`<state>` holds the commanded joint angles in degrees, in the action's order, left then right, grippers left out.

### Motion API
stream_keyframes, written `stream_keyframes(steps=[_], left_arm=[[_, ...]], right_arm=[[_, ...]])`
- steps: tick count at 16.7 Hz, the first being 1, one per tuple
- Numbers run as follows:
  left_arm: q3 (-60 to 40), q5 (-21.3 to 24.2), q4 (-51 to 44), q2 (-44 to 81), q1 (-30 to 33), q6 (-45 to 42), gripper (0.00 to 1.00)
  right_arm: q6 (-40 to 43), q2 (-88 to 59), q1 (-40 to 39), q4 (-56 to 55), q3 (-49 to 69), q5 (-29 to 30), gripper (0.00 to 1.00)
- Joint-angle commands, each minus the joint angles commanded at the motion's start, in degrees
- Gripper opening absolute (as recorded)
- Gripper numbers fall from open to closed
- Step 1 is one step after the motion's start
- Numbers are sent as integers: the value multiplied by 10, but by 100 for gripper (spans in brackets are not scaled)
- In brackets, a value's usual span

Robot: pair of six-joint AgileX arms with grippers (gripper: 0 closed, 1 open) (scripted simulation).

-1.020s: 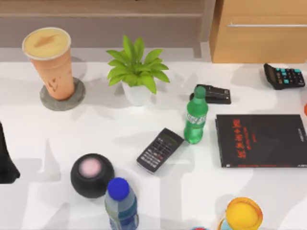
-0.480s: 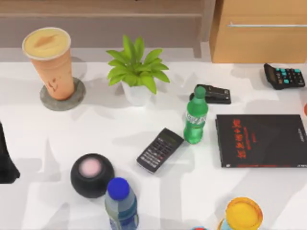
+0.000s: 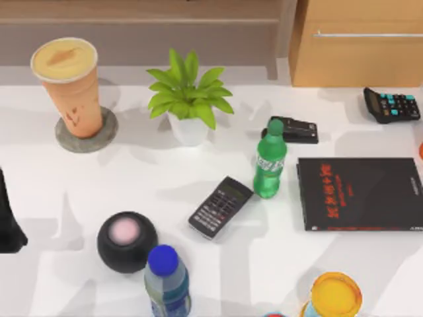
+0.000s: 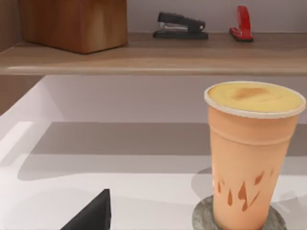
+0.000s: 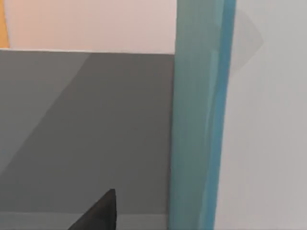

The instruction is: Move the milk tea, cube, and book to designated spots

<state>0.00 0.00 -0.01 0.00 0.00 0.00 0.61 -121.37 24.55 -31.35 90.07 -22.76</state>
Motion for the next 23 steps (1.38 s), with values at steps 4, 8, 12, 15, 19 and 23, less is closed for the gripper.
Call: stream_keyframes(steps=[4,8,12,15,19,23], left_arm=[[0,0,0,0,0,0,100],[0,0,0,0,0,0,100],[0,0,0,0,0,0,100],[0,0,0,0,0,0,100],[0,0,0,0,0,0,100],[0,0,0,0,0,0,100]], right_arm=[[0,0,0,0,0,0,55],[0,0,0,0,0,0,25],[0,0,0,0,0,0,0],[0,0,0,0,0,0,0],[0,0,0,0,0,0,0],[-1,15,4,5,-9,-3,0]])
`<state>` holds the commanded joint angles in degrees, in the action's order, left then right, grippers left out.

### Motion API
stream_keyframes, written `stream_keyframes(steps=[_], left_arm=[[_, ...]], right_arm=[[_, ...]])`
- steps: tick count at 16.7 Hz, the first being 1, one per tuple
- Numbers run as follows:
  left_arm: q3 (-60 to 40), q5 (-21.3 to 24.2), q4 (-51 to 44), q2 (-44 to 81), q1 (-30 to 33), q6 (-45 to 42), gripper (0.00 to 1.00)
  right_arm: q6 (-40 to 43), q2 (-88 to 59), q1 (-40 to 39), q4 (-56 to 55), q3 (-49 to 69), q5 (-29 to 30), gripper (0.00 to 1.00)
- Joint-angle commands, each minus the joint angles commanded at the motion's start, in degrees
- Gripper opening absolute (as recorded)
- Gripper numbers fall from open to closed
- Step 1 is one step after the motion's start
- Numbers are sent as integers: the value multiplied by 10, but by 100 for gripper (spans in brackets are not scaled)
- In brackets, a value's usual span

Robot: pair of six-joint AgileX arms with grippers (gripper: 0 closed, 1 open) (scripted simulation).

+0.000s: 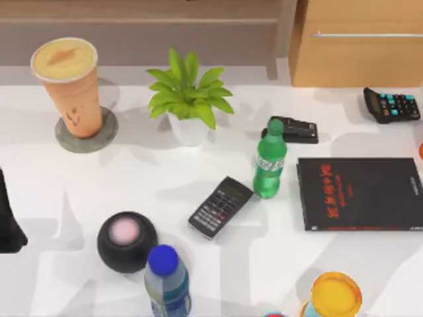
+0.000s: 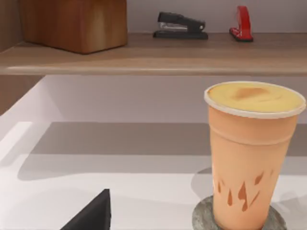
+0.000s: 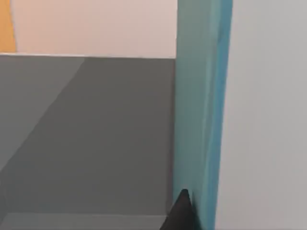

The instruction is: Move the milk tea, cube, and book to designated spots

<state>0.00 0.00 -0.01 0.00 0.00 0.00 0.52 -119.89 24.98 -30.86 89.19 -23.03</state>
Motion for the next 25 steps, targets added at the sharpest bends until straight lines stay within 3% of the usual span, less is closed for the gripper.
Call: stream_keyframes(steps=[7,13,19,25], left_arm=[[0,0,0,0,0,0,100],[0,0,0,0,0,0,100],[0,0,0,0,0,0,100],[0,0,0,0,0,0,100]], right_arm=[[-3,14,0,4,-7,0,0],[-82,134,-41,-12,-7,74,0],[-260,297,-172,-52,-32,201,0],[-519,410,-340,-82,-178,346,0]])
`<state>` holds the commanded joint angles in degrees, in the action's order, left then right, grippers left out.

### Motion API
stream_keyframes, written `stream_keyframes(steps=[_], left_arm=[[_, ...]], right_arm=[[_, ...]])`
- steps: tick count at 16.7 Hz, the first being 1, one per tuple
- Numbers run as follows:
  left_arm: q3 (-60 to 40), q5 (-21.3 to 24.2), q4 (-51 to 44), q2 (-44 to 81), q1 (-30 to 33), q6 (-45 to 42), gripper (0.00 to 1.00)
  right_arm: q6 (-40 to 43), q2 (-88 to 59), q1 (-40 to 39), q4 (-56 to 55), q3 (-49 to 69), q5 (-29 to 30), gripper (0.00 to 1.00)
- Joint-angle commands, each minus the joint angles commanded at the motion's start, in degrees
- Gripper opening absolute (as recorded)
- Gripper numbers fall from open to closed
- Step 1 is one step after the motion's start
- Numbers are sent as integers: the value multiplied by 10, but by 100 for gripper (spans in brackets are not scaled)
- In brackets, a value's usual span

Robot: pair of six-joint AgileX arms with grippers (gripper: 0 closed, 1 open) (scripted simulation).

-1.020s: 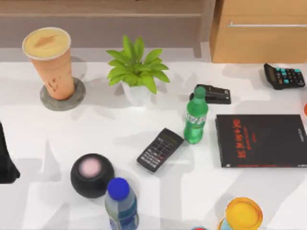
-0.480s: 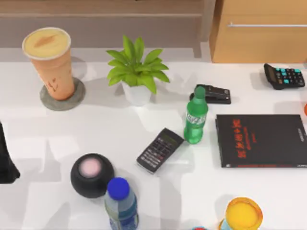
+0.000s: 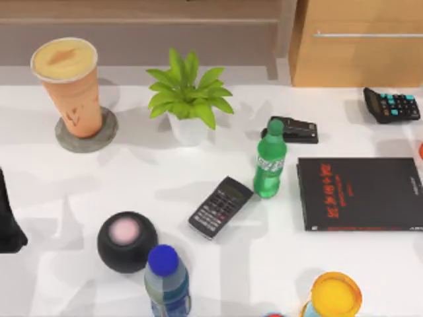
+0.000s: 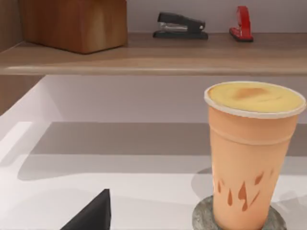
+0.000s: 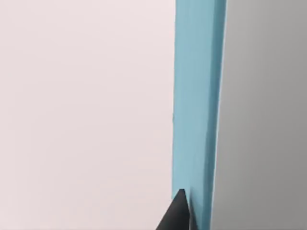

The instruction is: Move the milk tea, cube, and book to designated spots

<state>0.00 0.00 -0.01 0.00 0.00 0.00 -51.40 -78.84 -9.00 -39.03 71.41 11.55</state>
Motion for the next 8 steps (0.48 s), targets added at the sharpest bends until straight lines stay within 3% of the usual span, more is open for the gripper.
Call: stream_keyframes(steps=[8], left_arm=[[0,0,0,0,0,0,100]], right_arm=[[-376,-12,-175,-4,-340,148,0]])
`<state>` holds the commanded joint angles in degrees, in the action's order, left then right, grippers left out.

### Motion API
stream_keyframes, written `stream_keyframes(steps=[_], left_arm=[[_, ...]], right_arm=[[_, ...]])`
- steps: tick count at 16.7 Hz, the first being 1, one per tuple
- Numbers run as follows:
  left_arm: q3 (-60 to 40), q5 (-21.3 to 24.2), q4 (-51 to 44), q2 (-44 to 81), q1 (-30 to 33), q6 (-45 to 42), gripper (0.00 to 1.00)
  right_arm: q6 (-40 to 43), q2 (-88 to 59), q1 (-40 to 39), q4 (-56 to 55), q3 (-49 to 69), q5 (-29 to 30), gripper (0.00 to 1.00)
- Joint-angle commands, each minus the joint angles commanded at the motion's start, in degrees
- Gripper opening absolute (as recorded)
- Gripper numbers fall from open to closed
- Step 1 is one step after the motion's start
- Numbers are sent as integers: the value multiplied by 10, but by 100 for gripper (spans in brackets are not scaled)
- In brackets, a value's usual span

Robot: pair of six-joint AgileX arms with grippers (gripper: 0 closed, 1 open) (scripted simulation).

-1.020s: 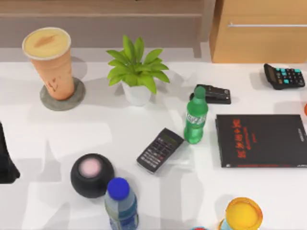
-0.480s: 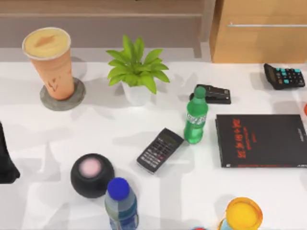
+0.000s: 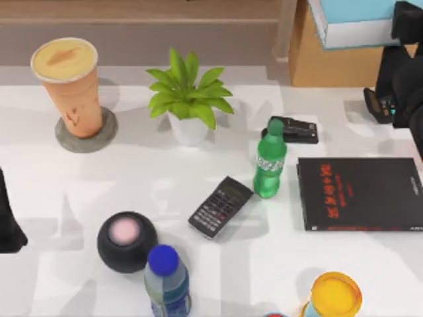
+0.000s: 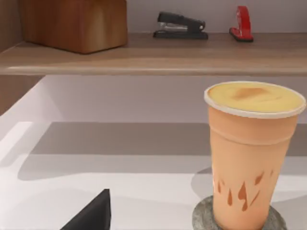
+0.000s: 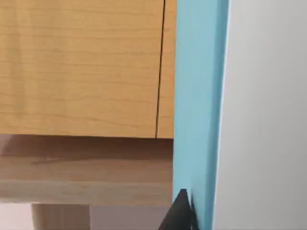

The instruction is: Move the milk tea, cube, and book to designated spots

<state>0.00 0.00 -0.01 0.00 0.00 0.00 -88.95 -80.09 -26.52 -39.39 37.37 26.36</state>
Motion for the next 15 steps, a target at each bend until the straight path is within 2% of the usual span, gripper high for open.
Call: stream_keyframes(steps=[3,6,9,15], left_arm=[[0,0,0,0,0,0,100],[0,0,0,0,0,0,100],[0,0,0,0,0,0,100],[0,0,0,0,0,0,100]], right_arm=[[-115,-34,-43,5,-122,32,0],[-192,-68,-74,8,-205,51,0],[-219,-84,-88,10,-234,55,0],[-219,-80,-85,7,-228,55,0]])
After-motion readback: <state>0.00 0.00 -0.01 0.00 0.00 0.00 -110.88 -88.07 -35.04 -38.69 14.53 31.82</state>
